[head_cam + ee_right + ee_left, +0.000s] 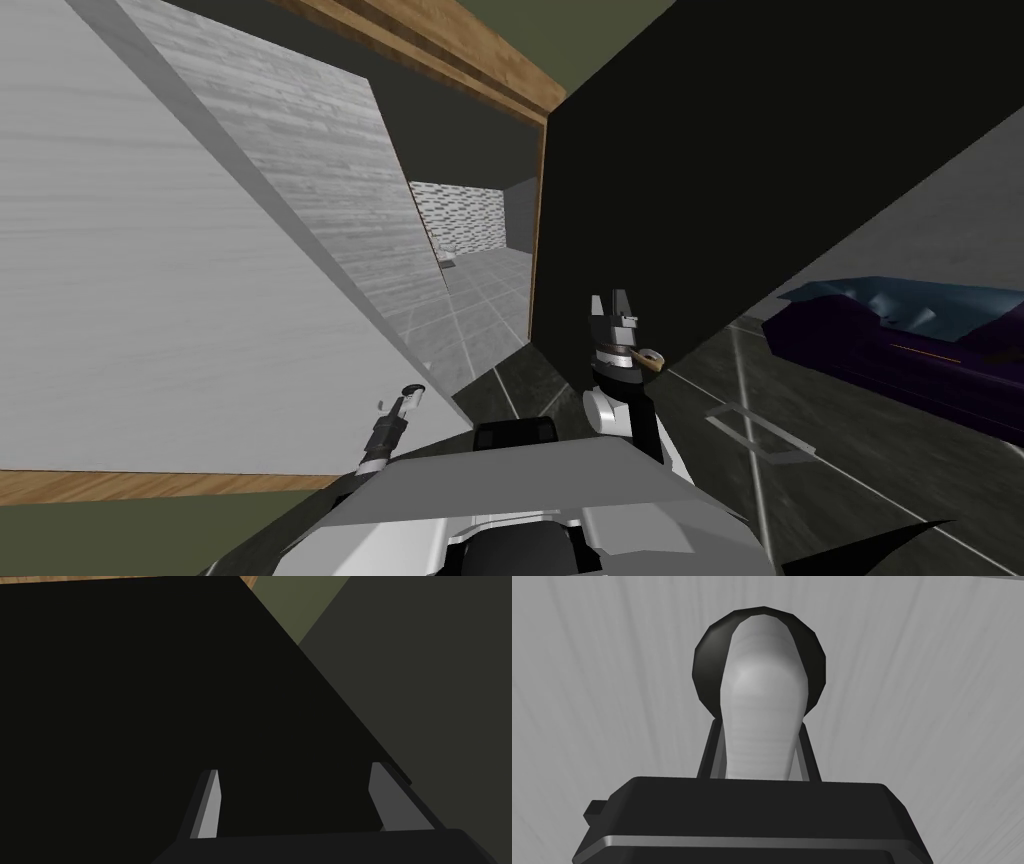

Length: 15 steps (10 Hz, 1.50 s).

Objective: Pull the door open

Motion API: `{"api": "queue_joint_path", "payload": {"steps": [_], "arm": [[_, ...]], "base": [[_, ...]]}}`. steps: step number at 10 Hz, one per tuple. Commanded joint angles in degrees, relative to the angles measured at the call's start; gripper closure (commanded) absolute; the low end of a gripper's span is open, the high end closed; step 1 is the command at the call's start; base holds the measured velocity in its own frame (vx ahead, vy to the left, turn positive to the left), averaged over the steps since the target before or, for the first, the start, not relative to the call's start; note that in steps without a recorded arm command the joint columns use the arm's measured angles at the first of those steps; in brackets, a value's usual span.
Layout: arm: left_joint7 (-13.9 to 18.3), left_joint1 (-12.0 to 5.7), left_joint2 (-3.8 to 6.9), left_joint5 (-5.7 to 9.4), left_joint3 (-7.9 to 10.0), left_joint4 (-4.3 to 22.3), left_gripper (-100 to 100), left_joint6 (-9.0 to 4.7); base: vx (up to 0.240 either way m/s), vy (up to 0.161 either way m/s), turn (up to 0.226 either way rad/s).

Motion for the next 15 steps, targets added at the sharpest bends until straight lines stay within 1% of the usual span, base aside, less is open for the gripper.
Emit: {"api": "queue_joint_path", "payload": {"steps": [1, 2, 3, 4, 6, 7, 12, 13, 15], "arm": [[0.83, 1.34, 0.75, -0.22, -0.28, 0.04, 100, -1.61], [1.29, 1.92, 1.14, -0.41, -0.54, 0.27, 100, -2.61], [0.87, 1.43, 0.67, -0.40, -0.57, 0.26, 100, -1.76], [0.67, -0.25, 0.33, -0.84, -0.37, 1.61, 100, -1.34], [0.43, -1.89, 0.11, -1.13, -0.05, 2.68, 100, -0.80], [0.22, -3.38, -0.09, -1.39, 0.24, 3.64, 100, -0.31], [-0.62, -9.30, -0.90, -2.45, 1.39, 7.50, 100, 1.63], [-0.71, -9.93, -0.98, -2.56, 1.52, 7.91, 100, 1.84], [-1.07, -12.49, -1.33, -3.02, 2.02, 9.57, 100, 2.68]], "base": [[-0.192, 0.021, -0.117], [-0.201, 0.031, -0.141], [-0.098, 0.013, -0.030], [-0.168, 0.015, -0.131], [-0.211, 0.026, -0.111], [-0.228, 0.047, -0.118], [-0.211, 0.037, -0.122], [-0.135, 0.009, -0.075], [-0.177, 0.029, -0.114]]}}
